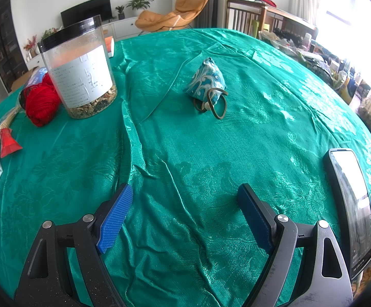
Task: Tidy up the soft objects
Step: 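Grasp the white barcode package with the left tool while the right grasps the teal pouch, then carry both items over the white box and open both tools to drop them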
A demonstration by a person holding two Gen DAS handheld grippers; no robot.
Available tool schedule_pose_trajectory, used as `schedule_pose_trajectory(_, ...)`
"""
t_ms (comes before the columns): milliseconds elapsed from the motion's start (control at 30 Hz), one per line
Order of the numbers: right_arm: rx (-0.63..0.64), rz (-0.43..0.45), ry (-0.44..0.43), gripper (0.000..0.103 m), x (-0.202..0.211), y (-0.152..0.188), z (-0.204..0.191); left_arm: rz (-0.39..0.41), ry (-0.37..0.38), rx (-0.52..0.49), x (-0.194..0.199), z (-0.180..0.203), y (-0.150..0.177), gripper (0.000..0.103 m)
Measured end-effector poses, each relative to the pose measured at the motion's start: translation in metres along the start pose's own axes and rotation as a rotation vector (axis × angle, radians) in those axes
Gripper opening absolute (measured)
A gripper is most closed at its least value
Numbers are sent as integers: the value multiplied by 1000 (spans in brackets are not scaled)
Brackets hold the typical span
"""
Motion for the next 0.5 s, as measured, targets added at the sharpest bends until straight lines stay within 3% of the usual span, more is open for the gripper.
schedule_pose_trajectory(233, -17, -19, 1, 93, -7, -8, -2, 47, -3, 90, 23, 13, 41, 72)
schedule_pose_trajectory(300, -61, -23, -72, 90, -2, -16, 5, 66, -4, 102, 30, 14, 57, 72)
schedule_pose_trajectory(333, -111, 31, -125, 90, 8, -24, 16, 74, -13, 103, 32, 15, 63, 72)
schedule_pose_trajectory(400, -143, 87, -108, 90, 17, -46, 31, 88, -20, 113, 35, 16, 70, 72)
schedule_pose_trajectory(433, -144, 86, -106, 90, 14, -60, 36, 92, -13, 123, 37, 16, 72, 72)
schedule_pose_trajectory(500, -157, 2, -131, 90, -9, -88, 46, 94, 16, 154, 42, 15, 69, 72)
Point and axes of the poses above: each gripper's, at about its wrist camera, not at the fingertips, and x roughly against the way its jaws point, z to its right, y to its underside, the point moved 3 cm from there along -x, roughly the way its jaws point, and after that the axes turned 3 degrees about -x, right-handed, at the moved point
